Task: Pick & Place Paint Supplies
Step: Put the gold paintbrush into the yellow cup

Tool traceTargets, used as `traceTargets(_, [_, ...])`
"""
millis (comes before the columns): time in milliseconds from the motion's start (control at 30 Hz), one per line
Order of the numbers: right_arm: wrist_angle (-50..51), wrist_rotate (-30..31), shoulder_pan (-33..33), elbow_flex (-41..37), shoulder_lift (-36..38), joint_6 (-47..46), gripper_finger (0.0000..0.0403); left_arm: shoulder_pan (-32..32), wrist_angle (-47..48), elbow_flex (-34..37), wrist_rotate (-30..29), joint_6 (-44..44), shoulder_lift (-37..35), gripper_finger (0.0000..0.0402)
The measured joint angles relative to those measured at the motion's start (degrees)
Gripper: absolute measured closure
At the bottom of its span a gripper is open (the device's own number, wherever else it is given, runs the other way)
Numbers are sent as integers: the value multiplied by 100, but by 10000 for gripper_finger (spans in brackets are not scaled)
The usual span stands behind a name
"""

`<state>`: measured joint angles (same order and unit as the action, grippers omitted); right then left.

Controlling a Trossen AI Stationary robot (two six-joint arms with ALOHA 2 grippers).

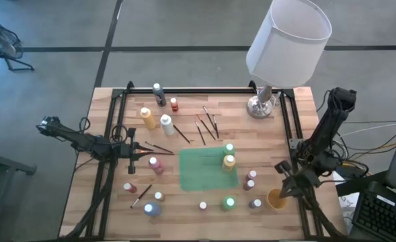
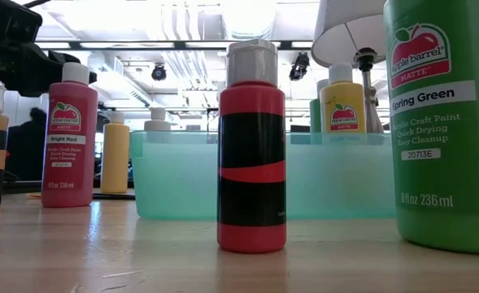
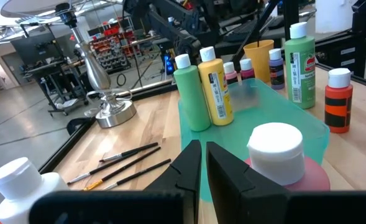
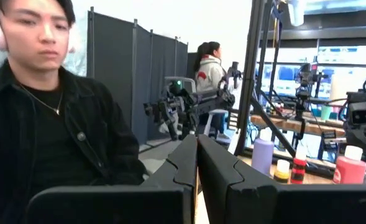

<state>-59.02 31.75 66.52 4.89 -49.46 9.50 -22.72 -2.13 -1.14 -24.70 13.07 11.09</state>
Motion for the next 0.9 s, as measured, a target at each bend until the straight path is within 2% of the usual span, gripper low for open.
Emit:
traceTargets(133, [-48,4,0,64,-478,-85,395,0,0,1,2,1,0,371])
traceTargets(433, [-35,732,12,109,-1334,-643,395,0,0,0,2,0,0,371])
traceTargets(900, [32,884,188,119,-1427,-1041,394,0,0,1,2,1,0,371])
